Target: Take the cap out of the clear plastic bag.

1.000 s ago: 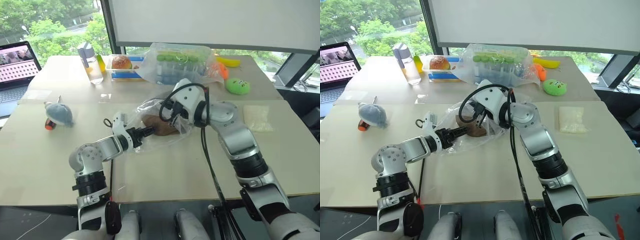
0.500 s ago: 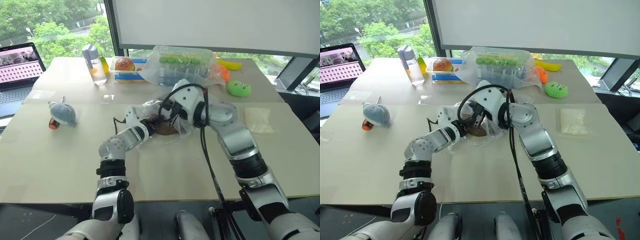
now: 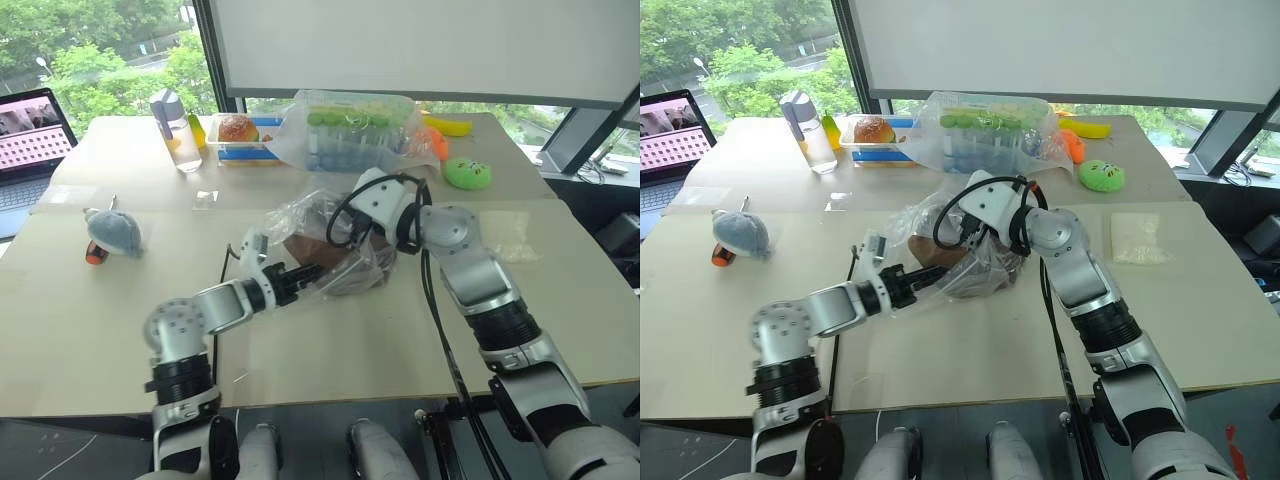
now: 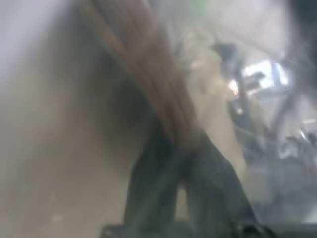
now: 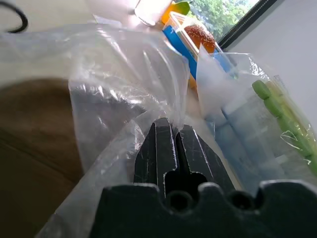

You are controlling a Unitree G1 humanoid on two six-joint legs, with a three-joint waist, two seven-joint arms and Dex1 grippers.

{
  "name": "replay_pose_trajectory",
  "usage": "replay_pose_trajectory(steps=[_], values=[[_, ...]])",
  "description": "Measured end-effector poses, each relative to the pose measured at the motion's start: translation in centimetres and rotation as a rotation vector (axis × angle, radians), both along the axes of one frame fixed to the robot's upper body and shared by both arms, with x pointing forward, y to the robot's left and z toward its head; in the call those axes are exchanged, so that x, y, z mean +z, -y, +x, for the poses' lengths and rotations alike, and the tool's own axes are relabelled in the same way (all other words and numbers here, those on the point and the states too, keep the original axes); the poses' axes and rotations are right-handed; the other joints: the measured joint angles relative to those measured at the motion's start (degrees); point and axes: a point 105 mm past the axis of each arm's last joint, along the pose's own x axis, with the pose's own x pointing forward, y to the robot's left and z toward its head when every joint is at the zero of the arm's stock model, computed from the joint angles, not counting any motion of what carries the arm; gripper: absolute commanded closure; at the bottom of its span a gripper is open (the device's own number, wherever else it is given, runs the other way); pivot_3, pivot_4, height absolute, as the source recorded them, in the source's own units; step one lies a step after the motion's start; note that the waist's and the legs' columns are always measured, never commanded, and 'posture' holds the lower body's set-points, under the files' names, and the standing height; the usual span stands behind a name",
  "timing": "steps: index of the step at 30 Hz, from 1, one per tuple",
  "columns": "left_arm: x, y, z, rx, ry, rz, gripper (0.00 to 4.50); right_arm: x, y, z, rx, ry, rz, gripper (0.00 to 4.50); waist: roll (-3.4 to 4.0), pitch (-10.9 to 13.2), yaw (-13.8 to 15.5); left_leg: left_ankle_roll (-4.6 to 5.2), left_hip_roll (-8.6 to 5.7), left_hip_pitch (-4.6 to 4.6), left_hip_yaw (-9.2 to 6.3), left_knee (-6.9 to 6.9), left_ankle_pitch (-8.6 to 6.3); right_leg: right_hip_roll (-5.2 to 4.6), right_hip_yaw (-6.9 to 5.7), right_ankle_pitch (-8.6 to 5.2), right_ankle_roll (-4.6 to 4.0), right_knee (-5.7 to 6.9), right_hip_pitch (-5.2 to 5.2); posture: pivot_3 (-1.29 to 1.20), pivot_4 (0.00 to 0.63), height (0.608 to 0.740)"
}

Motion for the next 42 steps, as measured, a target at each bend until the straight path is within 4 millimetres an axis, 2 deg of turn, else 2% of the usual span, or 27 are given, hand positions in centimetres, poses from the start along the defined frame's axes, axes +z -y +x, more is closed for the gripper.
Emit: replay_pose_trajectory(steps=[6, 8, 12, 16, 20, 22, 24, 28, 32, 34, 37, 42], values=[[3.6, -1.6, -2.3, -0.068, 0.145, 0.010, 4.49, -1.6, -1.0, 0.3, 0.062, 0.021, -0.060, 4.50, -0.03, 0.02, -0.01, -0.01, 0.00, -0.01, -0.02, 0.00, 0.00, -0.01, -0.01, 0.00, 0.00, -0.02, 0.00, 0.00, 0.150, 0.740], [4.6, -1.9, -2.5, -0.072, 0.182, 0.014, 4.49, -2.0, -1.2, 0.2, 0.083, 0.022, -0.069, 4.50, -0.03, 0.02, 0.07, -0.01, 0.00, -0.01, -0.04, 0.00, 0.00, -0.02, -0.02, 0.00, 0.00, -0.02, 0.00, 0.00, 0.150, 0.740], [6.0, -3.3, -0.6, 0.083, 0.215, 0.050, 4.49, -2.0, -2.2, -0.5, 0.145, 0.008, -0.060, 4.50, -0.04, 0.02, 0.28, -0.02, 0.00, 0.01, -0.05, 0.00, 0.00, -0.01, -0.02, 0.01, -0.01, -0.03, 0.03, 0.00, 0.150, 0.740], [3.9, -4.9, 2.6, 0.295, 0.121, 0.096, 4.49, -1.8, -3.2, -2.0, 0.198, -0.040, -0.030, 4.50, -0.03, 0.02, 0.52, -0.02, -0.01, -0.03, -0.04, -0.02, 0.00, -0.01, -0.02, 0.01, -0.02, -0.05, 0.00, 0.00, 0.150, 0.740], [2.5, -4.2, 5.4, 0.459, 0.032, 0.014, 4.49, -1.3, -4.0, -3.1, 0.205, -0.052, -0.006, 4.50, -0.06, 0.03, 1.53, -0.03, -0.02, -0.07, -0.05, 0.00, 0.01, -0.02, -0.06, 0.02, -0.03, -0.09, -0.01, 0.00, 0.150, 0.740], [2.8, -3.4, 6.6, 0.530, 0.002, -0.052, 4.49, -1.1, -4.2, -3.3, 0.191, -0.036, 0.009, 4.50, -0.07, 0.03, 1.74, -0.03, -0.03, -0.12, -0.05, 0.00, 0.01, -0.04, -0.06, 0.04, -0.02, -0.17, -0.01, 0.00, 0.150, 0.740], [3.6, -2.3, 7.0, 0.573, -0.057, -0.204, 4.49, -1.4, -3.6, -2.8, 0.128, 0.016, 0.002, 4.50, -0.11, 0.00, 1.95, -0.03, -0.03, -0.18, -0.05, 0.00, 0.00, -0.08, -0.06, 0.07, 0.04, -0.31, 0.00, 0.00, 0.150, 0.740], [4.1, -3.3, 6.6, 0.653, -0.173, -0.312, 4.49, -2.5, -2.7, -1.7, 0.042, 0.102, -0.027, 4.50, -0.14, 0.02, 1.31, -0.04, -0.01, -0.23, 0.05, 0.00, -0.02, -0.05, 0.11, 0.08, 0.05, -0.23, -0.17, 0.00, 0.150, 0.740], [5.9, -4.3, 4.6, 0.725, -0.209, -0.376, 4.49, -2.9, -2.8, -1.2, 0.017, 0.189, -0.036, 4.50, -0.16, 0.03, 1.37, -0.05, -0.04, -0.19, 0.07, 0.00, -0.02, -0.07, 0.16, 0.10, 0.06, -0.19, -0.15, 0.00, 0.150, 0.740], [5.0, -4.3, 3.3, 0.720, -0.252, -0.380, 4.49, -3.3, -2.5, -0.7, 0.002, 0.200, -0.042, 4.50, -0.17, 0.02, 1.51, -0.05, -0.05, -0.12, 0.06, 0.01, -0.02, -0.07, 0.13, 0.11, 0.08, -0.26, -0.01, 0.00, 0.150, 0.740], [3.8, -4.2, 1.6, 0.674, -0.284, -0.316, 4.49, -4.3, -2.2, 0.3, -0.013, 0.195, -0.069, 4.50, -0.18, 0.02, 1.72, -0.06, -0.06, -0.12, 0.03, 0.07, 0.01, -0.04, 0.12, 0.16, 0.09, -0.25, -0.01, 0.00, 0.150, 0.740], [4.3, -4.2, -0.3, 0.568, -0.190, -0.163, 4.49, -4.2, -2.0, 1.5, -0.013, 0.220, -0.085, 4.50, -0.18, 0.02, 1.53, -0.06, -0.05, -0.07, 0.02, 0.05, 0.02, -0.02, 0.10, 0.16, 0.08, -0.32, 0.05, 0.00, 0.150, 0.740]])
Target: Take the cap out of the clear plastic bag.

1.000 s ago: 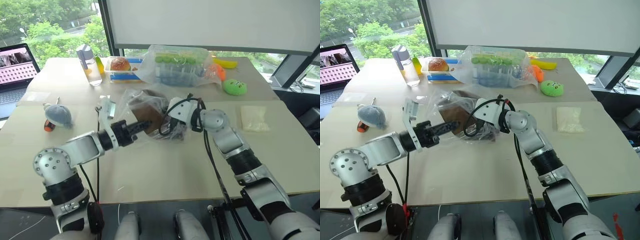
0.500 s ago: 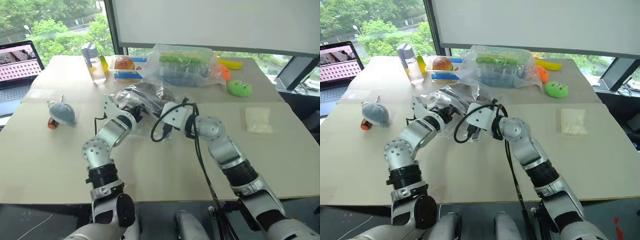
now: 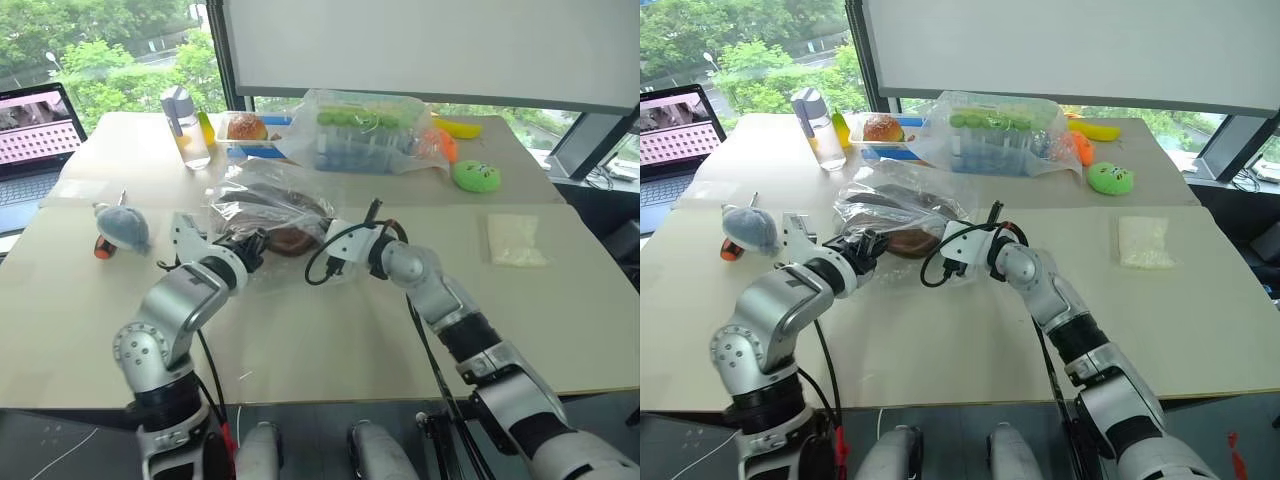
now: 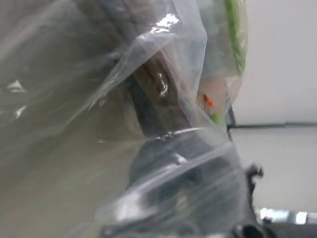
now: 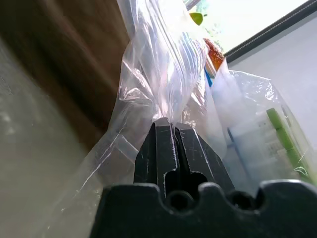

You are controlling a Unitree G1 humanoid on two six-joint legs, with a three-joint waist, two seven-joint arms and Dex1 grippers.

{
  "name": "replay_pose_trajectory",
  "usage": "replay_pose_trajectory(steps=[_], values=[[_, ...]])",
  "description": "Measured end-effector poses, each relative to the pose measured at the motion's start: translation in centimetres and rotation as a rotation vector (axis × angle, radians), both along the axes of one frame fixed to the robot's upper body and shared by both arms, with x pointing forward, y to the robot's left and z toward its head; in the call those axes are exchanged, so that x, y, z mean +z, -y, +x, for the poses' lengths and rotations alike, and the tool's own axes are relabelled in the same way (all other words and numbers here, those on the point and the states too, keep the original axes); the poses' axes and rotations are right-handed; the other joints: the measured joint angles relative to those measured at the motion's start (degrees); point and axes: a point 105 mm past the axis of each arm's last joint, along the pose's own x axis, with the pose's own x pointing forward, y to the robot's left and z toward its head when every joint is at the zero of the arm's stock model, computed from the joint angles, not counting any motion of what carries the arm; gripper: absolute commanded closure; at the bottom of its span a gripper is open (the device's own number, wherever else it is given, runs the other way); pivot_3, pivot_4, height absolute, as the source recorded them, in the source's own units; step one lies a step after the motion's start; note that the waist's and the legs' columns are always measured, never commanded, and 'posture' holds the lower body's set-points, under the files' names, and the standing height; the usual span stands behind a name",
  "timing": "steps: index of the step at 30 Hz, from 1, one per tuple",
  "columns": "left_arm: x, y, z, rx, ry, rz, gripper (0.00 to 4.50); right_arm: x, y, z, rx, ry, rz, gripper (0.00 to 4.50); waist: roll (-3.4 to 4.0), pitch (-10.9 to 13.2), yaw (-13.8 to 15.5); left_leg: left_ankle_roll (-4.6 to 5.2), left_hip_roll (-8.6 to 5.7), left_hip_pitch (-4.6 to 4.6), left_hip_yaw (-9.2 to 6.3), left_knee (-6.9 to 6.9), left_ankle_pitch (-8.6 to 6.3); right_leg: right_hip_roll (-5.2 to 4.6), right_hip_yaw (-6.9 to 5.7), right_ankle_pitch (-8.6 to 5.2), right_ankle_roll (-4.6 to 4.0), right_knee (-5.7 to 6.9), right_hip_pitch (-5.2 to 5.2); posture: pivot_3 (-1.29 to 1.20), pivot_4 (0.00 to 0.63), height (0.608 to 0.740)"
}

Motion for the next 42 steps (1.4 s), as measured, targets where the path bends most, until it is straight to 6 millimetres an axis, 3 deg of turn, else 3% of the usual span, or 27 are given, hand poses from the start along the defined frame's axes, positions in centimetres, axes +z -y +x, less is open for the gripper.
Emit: replay_pose_trajectory(steps=[5, 12, 19, 25, 33, 36, 38, 39, 42], values=[[-0.5, 1.0, 1.0, -0.015, 0.011, 0.067, 4.49, -0.1, -1.1, 0.0, 0.033, -0.011, 0.020, 4.50, 0.00, 0.00, 0.18, -0.02, -0.01, -0.01, -0.02, 0.00, 0.01, 0.03, -0.05, 0.01, -0.01, -0.03, 0.02, 0.00, 0.150, 0.740], [-1.5, 3.2, 1.5, -0.255, 0.173, 0.547, 4.49, -0.6, -2.0, -0.6, 0.066, -0.034, 0.019, 4.50, 0.01, 0.00, 0.21, -0.03, -0.01, -0.07, -0.07, -0.08, 0.02, 0.03, -0.12, 0.00, -0.01, -0.11, -0.02, 0.00, 0.150, 0.740], [-1.2, 4.9, 1.1, -0.421, 0.332, 0.828, 4.49, -1.1, -1.8, -0.9, 0.064, -0.051, 0.011, 4.50, 0.01, 0.00, 0.14, -0.08, 0.00, -0.04, -0.05, -0.09, 0.05, 0.03, -0.11, 0.00, -0.01, -0.10, 0.00, 0.00, 0.150, 0.740], [-1.5, 5.3, 1.0, -0.439, 0.371, 0.865, 4.49, -1.1, -1.8, -0.9, 0.063, -0.062, 0.003, 4.50, 0.01, 0.00, 0.16, -0.08, 0.02, 0.01, -0.06, -0.09, 0.05, 0.01, -0.12, 0.00, -0.01, -0.10, 0.06, 0.00, 0.150, 0.740], [-2.3, 1.6, 1.9, -0.305, 0.315, 0.897, 4.49, -0.8, -2.7, -1.5, 0.097, -0.061, 0.010, 4.50, 0.00, 0.00, -0.29, -0.07, 0.05, 0.05, -0.03, -0.10, 0.05, 0.03, -0.09, 0.00, -0.01, -0.10, 0.05, 0.00, 0.150, 0.740], [-3.0, -1.0, 2.1, -0.234, 0.268, 0.909, 4.49, -0.5, -2.8, -1.7, 0.108, -0.056, 0.010, 4.50, 0.00, 0.00, -0.98, -0.07, 0.10, 0.08, 0.00, -0.17, 0.04, 0.05, -0.06, 0.00, -0.02, -0.07, 0.00, 0.00, 0.150, 0.740], [-3.4, -3.7, 2.4, -0.147, 0.212, 0.876, 3.67, -0.1, -2.7, -1.8, 0.116, -0.050, 0.011, 4.50, 0.00, 0.00, -1.63, -0.07, 0.14, 0.14, 0.00, -0.20, 0.04, 0.09, -0.06, -0.01, -0.05, -0.01, 0.00, 0.00, 0.150, 0.740], [-3.3, -4.5, 2.4, -0.108, 0.199, 0.850, 3.49, 0.0, -2.7, -1.8, 0.120, -0.051, 0.007, 4.50, 0.00, 0.00, -1.77, -0.07, 0.15, 0.18, 0.01, -0.21, 0.04, 0.09, -0.05, -0.01, -0.05, -0.01, 0.01, 0.00, 0.150, 0.740], [-4.4, -6.2, 2.7, -0.022, 0.133, 0.778, 2.30, 0.3, -3.1, -2.1, 0.145, -0.070, 0.011, 4.50, 0.00, 0.00, -1.72, -0.07, 0.13, 0.23, 0.03, -0.26, 0.04, 0.09, -0.03, -0.01, -0.05, -0.03, 0.04, 0.00, 0.150, 0.740]])
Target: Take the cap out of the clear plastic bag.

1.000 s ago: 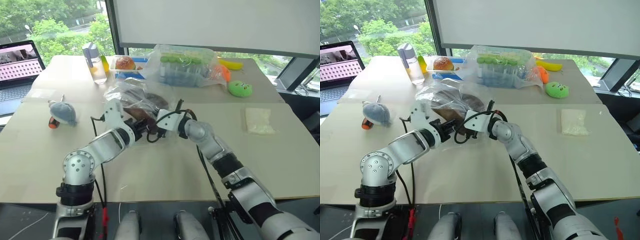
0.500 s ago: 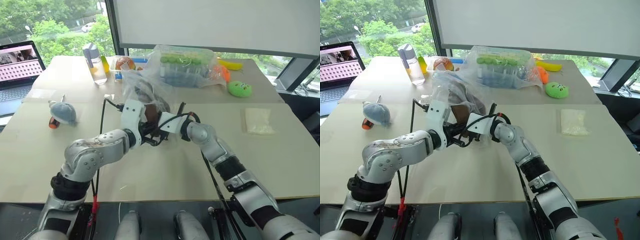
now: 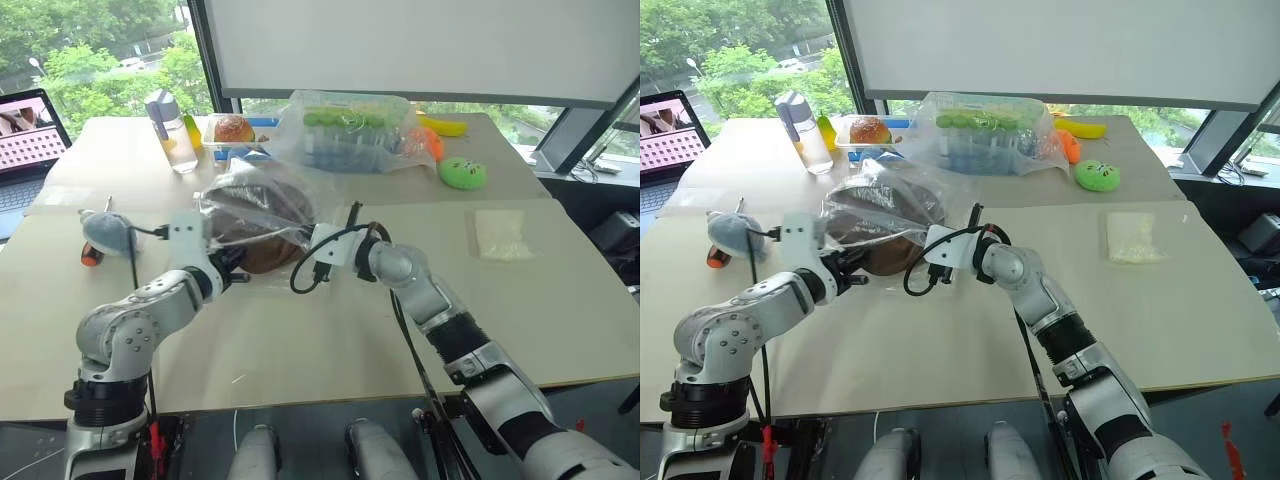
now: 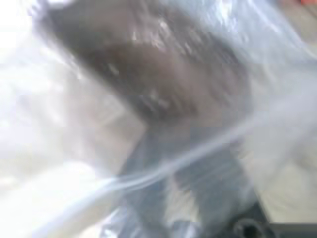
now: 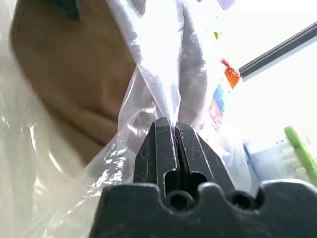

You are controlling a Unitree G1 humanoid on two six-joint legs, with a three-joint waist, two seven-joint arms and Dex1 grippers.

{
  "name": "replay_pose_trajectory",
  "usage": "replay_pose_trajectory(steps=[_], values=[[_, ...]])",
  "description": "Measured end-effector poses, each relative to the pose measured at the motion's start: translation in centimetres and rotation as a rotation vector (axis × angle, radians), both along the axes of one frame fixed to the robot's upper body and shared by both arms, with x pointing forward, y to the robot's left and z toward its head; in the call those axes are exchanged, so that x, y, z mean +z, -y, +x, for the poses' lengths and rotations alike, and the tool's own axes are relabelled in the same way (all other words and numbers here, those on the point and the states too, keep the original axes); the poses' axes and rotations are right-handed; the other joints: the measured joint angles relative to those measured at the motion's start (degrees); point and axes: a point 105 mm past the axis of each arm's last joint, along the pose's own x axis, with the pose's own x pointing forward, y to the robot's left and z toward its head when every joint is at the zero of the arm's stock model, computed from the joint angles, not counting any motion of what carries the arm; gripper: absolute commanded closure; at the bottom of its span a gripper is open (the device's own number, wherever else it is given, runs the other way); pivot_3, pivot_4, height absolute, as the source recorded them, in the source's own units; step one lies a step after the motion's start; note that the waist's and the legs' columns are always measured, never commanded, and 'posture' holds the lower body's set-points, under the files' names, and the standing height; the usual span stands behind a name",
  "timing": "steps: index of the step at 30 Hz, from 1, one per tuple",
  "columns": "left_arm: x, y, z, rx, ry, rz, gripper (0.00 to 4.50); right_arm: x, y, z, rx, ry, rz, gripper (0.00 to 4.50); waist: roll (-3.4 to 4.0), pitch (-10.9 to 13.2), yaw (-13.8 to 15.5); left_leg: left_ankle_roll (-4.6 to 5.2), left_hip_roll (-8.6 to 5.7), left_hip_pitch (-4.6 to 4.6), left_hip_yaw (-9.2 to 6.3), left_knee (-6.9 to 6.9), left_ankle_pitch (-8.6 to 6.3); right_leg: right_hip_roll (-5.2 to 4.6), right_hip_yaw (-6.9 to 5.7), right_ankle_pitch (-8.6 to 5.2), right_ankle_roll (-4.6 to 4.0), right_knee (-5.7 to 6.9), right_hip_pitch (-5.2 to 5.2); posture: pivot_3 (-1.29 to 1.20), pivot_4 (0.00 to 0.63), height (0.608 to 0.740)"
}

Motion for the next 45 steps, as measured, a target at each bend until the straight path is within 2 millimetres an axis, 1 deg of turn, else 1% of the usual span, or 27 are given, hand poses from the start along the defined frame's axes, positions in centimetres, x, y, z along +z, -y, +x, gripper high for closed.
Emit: replay_pose_trajectory(steps=[1, 3, 4, 6, 7, 8, 9, 10, 12, 15, 16, 18, 19, 21, 23, 24, 26, 28, 29, 31, 34, 37, 42, 45], values=[[-0.7, 0.0, -0.1, 0.011, -0.020, -0.010, 1.94, 0.2, -0.2, 0.0, 0.008, -0.006, 0.000, 4.50, 0.00, 0.00, 0.09, 0.00, -0.03, -0.03, 0.00, 0.00, 0.00, -0.03, 0.01, 0.00, 0.00, -0.01, 0.00, 0.00, 0.150, 0.740], [-1.6, 0.3, -0.2, 0.014, -0.046, -0.010, 1.35, 0.9, -0.5, 0.0, 0.019, 0.001, 0.000, 4.50, -0.02, 0.01, 0.18, 0.00, -0.04, -0.15, -0.01, 0.00, 0.00, -0.05, -0.01, 0.00, 0.00, -0.04, -0.07, 0.00, 0.150, 0.740], [-1.8, 0.7, -0.2, -0.003, -0.052, 0.011, 0.92, 1.1, -0.6, 0.0, 0.025, 0.006, -0.002, 4.50, -0.02, 0.01, 0.21, 0.00, -0.06, -0.20, -0.02, 0.00, 0.00, -0.06, -0.01, 0.00, 0.00, -0.04, -0.10, 0.00, 0.150, 0.740], [-2.2, 2.1, -0.8, -0.111, -0.077, 0.112, 0.27, 1.3, -0.7, 0.0, 0.032, 0.009, -0.009, 4.50, -0.02, 0.01, 0.32, -0.01, -0.07, -0.24, -0.05, 0.00, 0.00, -0.06, -0.04, 0.00, 0.00, -0.02, -0.13, 0.00, 0.150, 0.740], [-2.4, 2.8, -1.4, -0.184, -0.090, 0.191, 0.13, 1.4, -0.7, 0.1, 0.035, 0.006, -0.015, 4.50, -0.02, 0.01, 0.33, -0.01, -0.06, -0.27, -0.06, 0.00, 0.00, -0.05, -0.04, 0.00, 0.00, -0.03, -0.15, 0.00, 0.150, 0.740], [-2.8, 3.9, -2.2, -0.281, -0.104, 0.279, 0.13, 1.3, -0.6, 0.2, 0.037, 0.000, -0.026, 4.50, -0.01, 0.01, 0.28, -0.01, -0.08, -0.27, -0.03, 0.00, 0.00, -0.06, -0.01, 0.00, 0.00, -0.02, -0.17, 0.00, 0.150, 0.740], [-2.9, 4.4, -2.6, -0.322, -0.109, 0.307, 0.13, 1.3, -0.6, 0.2, 0.035, -0.002, -0.031, 4.50, -0.01, 0.01, 0.27, -0.01, -0.08, -0.26, -0.02, 0.00, 0.00, -0.07, -0.01, 0.00, 0.00, -0.04, -0.16, 0.00, 0.150, 0.740], [-3.1, 5.2, -2.9, -0.366, -0.111, 0.325, 0.13, 1.2, -0.4, 0.4, 0.032, -0.006, -0.038, 4.50, -0.01, 0.01, 0.26, -0.01, -0.08, -0.26, -0.02, 0.00, 0.00, -0.07, -0.01, 0.00, 0.00, -0.03, -0.16, 0.00, 0.150, 0.740], [-3.3, 6.0, -3.2, -0.406, -0.108, 0.329, 0.13, 1.2, -0.4, 0.5, 0.033, -0.011, -0.045, 4.50, -0.01, 0.01, 0.24, -0.01, -0.04, -0.25, -0.03, 0.00, 0.00, -0.05, -0.03, 0.00, -0.01, -0.02, -0.17, 0.00, 0.150, 0.740], [-3.0, 7.4, -3.1, -0.453, -0.083, 0.353, 0.13, 1.1, -0.4, 0.7, 0.030, -0.020, -0.054, 4.50, -0.02, 0.01, 0.26, -0.01, -0.06, -0.26, -0.03, 0.00, 0.00, -0.06, -0.03, 0.00, -0.01, -0.02, -0.17, 0.00, 0.150, 0.740], [-2.6, 8.3, -3.0, -0.485, -0.060, 0.364, 0.13, 1.4, -0.5, 0.7, 0.033, -0.017, -0.055, 4.50, -0.02, 0.01, 0.29, 0.00, -0.07, -0.29, -0.02, 0.00, 0.00, -0.06, -0.03, 0.00, 0.00, -0.05, -0.17, 0.00, 0.150, 0.740], [-2.0, 9.1, -3.1, -0.519, -0.029, 0.386, 0.13, 1.8, -0.7, 0.7, 0.039, -0.006, -0.054, 4.50, -0.02, 0.01, 0.28, 0.00, -0.06, -0.28, -0.03, 0.00, 0.00, -0.06, -0.02, 0.00, 0.00, -0.07, -0.17, 0.00, 0.150, 0.740], [-1.8, 9.2, -3.2, -0.530, -0.018, 0.426, 0.13, 1.8, -0.8, 0.7, 0.041, -0.006, -0.055, 4.50, -0.01, 0.01, 0.20, 0.00, -0.05, -0.28, -0.03, -0.04, 0.00, -0.05, -0.02, 0.00, 0.00, -0.07, -0.19, 0.00, 0.150, 0.740], [-1.8, 8.4, -3.3, -0.545, -0.017, 0.540, 0.13, 1.7, -0.7, 0.7, 0.041, -0.014, -0.061, 4.50, -0.02, 0.01, -0.04, -0.01, -0.05, -0.34, 0.02, -0.09, 0.00, -0.03, 0.06, 0.00, 0.00, 0.00, -0.37, 0.00, 0.150, 0.740], [-1.6, 7.5, -3.5, -0.582, 0.005, 0.706, 0.13, 1.6, -0.6, 0.8, 0.039, -0.021, -0.065, 4.50, -0.01, 0.02, -0.02, -0.04, -0.05, -0.39, 0.05, -0.12, 0.03, -0.01, 0.09, 0.00, -0.01, 0.06, -0.49, 0.00, 0.150, 0.740], [-1.3, 7.1, -3.6, -0.614, 0.032, 0.798, 0.13, 1.6, -0.6, 0.8, 0.039, -0.022, -0.065, 4.50, -0.01, 0.02, 0.02, -0.06, -0.07, -0.40, 0.07, -0.14, 0.04, -0.02, 0.12, 0.00, -0.01, 0.06, -0.51, 0.00, 0.150, 0.740], [-0.6, 6.9, -3.7, -0.660, 0.075, 0.890, 0.13, 1.6, -0.7, 0.8, 0.040, -0.023, -0.063, 4.50, -0.01, 0.02, 0.09, -0.07, -0.06, -0.44, 0.09, -0.13, 0.05, -0.03, 0.09, 0.00, -0.01, 0.04, -0.52, 0.00, 0.150, 0.740], [-0.1, 6.3, -4.2, -0.754, 0.114, 1.039, 0.13, 1.7, -1.0, 0.6, 0.047, -0.025, -0.057, 4.50, -0.03, 0.03, 0.07, -0.07, -0.05, -0.54, 0.12, -0.14, 0.05, -0.03, 0.11, 0.00, -0.01, 0.01, -0.66, 0.00, 0.150, 0.740], [0.4, 5.6, -4.3, -0.785, 0.134, 1.131, 0.13, 1.6, -1.0, 0.6, 0.047, -0.026, -0.056, 4.50, -0.02, 0.03, 0.08, -0.07, -0.06, -0.60, 0.18, -0.19, 0.05, -0.03, 0.17, 0.00, -0.02, 0.06, -0.80, 0.00, 0.150, 0.740], [1.1, 4.4, -4.0, -0.790, 0.147, 1.230, 0.13, 1.6, -0.9, 0.7, 0.043, -0.027, -0.056, 4.50, -0.01, 0.04, 0.11, -0.06, -0.05, -0.68, 0.19, -0.20, 0.06, -0.02, 0.17, -0.02, -0.04, 0.10, -0.93, 0.00, 0.150, 0.740], [1.0, 4.0, -3.4, -0.803, 0.168, 1.277, 0.13, 1.6, -1.0, 0.6, 0.046, -0.029, -0.052, 4.50, -0.02, 0.04, 0.15, -0.05, -0.05, -0.76, 0.20, -0.17, 0.07, -0.02, 0.15, -0.02, -0.05, 0.10, -0.96, 0.00, 0.150, 0.740], [-0.7, 3.8, -2.3, -0.834, 0.151, 1.294, 0.13, 1.7, -1.2, 0.6, 0.049, -0.032, -0.044, 4.50, -0.02, 0.04, 0.18, -0.02, -0.04, -0.81, 0.19, -0.12, 0.08, -0.02, 0.12, -0.03, -0.04, 0.17, -0.99, 0.00, 0.150, 0.740], [-0.4, 5.2, 0.4, -0.865, 0.225, 1.327, 0.13, 1.6, -1.0, 0.7, 0.038, -0.040, -0.040, 4.50, -0.02, 0.04, 0.90, 0.01, -0.06, -0.81, 0.20, 0.04, 0.10, -0.02, 0.11, -0.03, -0.03, 0.30, -0.96, 0.00, 0.150, 0.740], [-0.2, 5.9, 1.3, -0.911, 0.255, 1.357, 0.13, 1.6, -0.6, 0.9, 0.020, -0.043, -0.036, 4.50, -0.02, 0.04, 0.99, 0.02, -0.05, -0.83, 0.20, 0.03, 0.10, -0.02, 0.11, -0.04, -0.03, 0.32, -0.99, 0.00, 0.150, 0.740]])
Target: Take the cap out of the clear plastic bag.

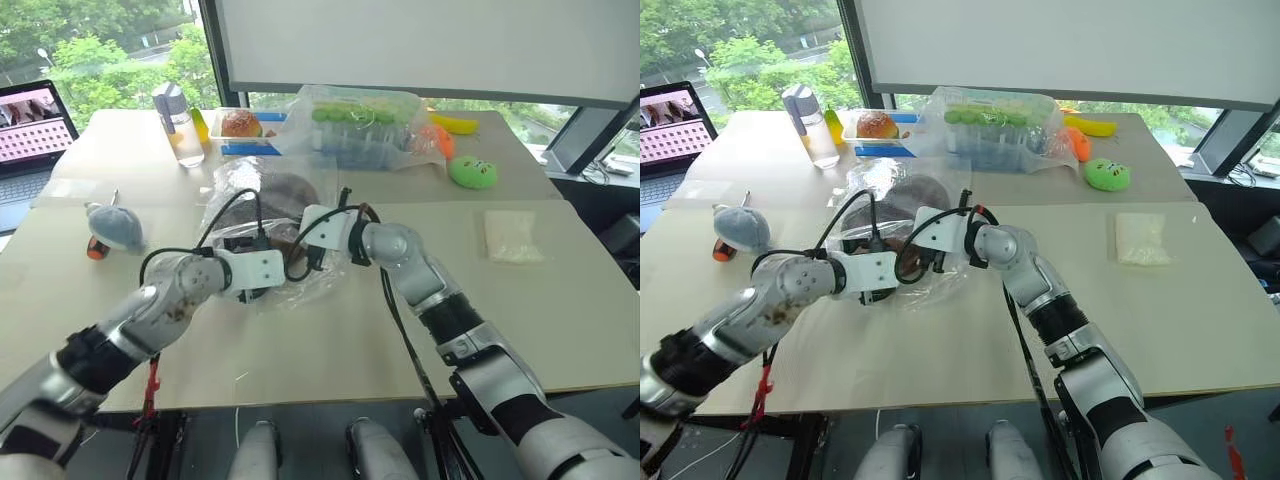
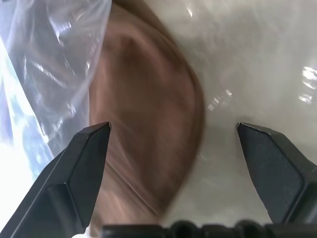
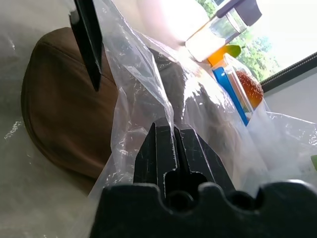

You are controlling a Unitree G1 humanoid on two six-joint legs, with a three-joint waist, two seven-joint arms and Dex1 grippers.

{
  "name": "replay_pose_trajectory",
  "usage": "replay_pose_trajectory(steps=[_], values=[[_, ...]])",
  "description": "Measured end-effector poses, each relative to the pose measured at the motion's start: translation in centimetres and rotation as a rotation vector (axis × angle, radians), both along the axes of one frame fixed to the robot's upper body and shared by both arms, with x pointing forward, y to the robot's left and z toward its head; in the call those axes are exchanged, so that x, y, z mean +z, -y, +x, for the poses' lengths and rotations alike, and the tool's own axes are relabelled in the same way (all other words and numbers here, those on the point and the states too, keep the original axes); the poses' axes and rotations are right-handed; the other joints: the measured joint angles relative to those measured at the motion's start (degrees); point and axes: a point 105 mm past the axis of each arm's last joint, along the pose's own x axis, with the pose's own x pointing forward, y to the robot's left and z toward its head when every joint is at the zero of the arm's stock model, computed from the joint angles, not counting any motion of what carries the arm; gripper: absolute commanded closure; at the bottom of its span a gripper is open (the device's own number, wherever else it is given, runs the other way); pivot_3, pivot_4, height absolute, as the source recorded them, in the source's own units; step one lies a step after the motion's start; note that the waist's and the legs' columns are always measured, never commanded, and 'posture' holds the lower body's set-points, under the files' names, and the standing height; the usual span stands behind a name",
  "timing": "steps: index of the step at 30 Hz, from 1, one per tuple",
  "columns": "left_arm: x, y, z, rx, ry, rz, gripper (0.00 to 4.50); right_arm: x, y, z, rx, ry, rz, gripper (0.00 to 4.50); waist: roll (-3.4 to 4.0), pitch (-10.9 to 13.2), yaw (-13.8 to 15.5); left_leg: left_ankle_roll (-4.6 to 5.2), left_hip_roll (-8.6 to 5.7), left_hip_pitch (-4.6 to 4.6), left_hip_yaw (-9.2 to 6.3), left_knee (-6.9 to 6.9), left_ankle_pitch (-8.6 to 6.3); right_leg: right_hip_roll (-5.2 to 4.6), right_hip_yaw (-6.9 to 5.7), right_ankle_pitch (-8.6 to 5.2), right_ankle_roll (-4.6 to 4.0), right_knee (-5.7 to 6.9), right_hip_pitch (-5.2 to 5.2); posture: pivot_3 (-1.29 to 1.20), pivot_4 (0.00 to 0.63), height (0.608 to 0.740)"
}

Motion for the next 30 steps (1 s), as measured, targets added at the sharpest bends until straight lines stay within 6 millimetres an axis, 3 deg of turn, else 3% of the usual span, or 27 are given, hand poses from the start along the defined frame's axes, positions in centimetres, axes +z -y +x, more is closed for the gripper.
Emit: replay_pose_trajectory(steps=[2, 5, 15, 19, 23, 30], values=[[0.1, 0.4, 0.4, -0.024, -0.001, 0.011, 0.13, 0.1, 0.4, 0.2, -0.015, 0.001, 0.005, 4.50, 0.00, 0.00, 0.19, 0.00, 0.00, -0.02, -0.01, 0.00, 0.00, 0.00, 0.00, 0.00, 0.00, 0.02, -0.01, 0.00, 0.150, 0.740], [-0.1, 0.5, 0.7, -0.070, -0.024, 0.054, 0.84, 0.4, 0.8, 0.3, -0.035, 0.009, 0.022, 4.50, 0.00, 0.00, 0.32, 0.00, -0.01, 0.01, 0.00, 0.01, 0.00, 0.00, 0.00, 0.00, -0.01, 0.05, 0.02, 0.00, 0.150, 0.740], [-1.0, 0.5, -0.3, -0.129, -0.160, 0.097, 4.44, 0.4, 1.2, 0.1, -0.052, 0.009, 0.024, 4.50, 0.00, 0.00, 0.24, 0.01, 0.00, 0.02, -0.01, 0.03, 0.00, 0.00, 0.01, 0.00, -0.01, 0.08, 0.01, 0.00, 0.150, 0.740], [-0.9, 0.7, -1.2, -0.135, -0.200, 0.096, 4.48, 0.4, 1.2, 0.1, -0.055, 0.007, 0.024, 4.50, 0.00, 0.00, 0.29, 0.01, 0.00, 0.01, -0.01, 0.03, 0.00, 0.00, 0.00, 0.00, 0.00, 0.08, 0.01, 0.00, 0.150, 0.740], [0.3, 2.4, -3.4, -0.199, -0.258, 0.057, 4.48, 0.4, 1.1, 0.0, -0.053, 0.007, 0.027, 4.50, 0.00, 0.00, 0.25, 0.01, 0.00, -0.02, -0.02, 0.03, 0.00, 0.00, 0.00, 0.00, 0.00, 0.08, 0.00, 0.00, 0.150, 0.740], [3.7, 3.2, -5.6, -0.233, -0.316, -0.113, 4.48, 0.5, 0.9, -0.1, -0.044, -0.002, 0.042, 4.50, 0.00, 0.00, -0.19, 0.01, 0.01, -0.01, -0.04, 0.07, 0.00, 0.01, -0.01, 0.00, 0.00, 0.10, 0.01, 0.00, 0.150, 0.740]])
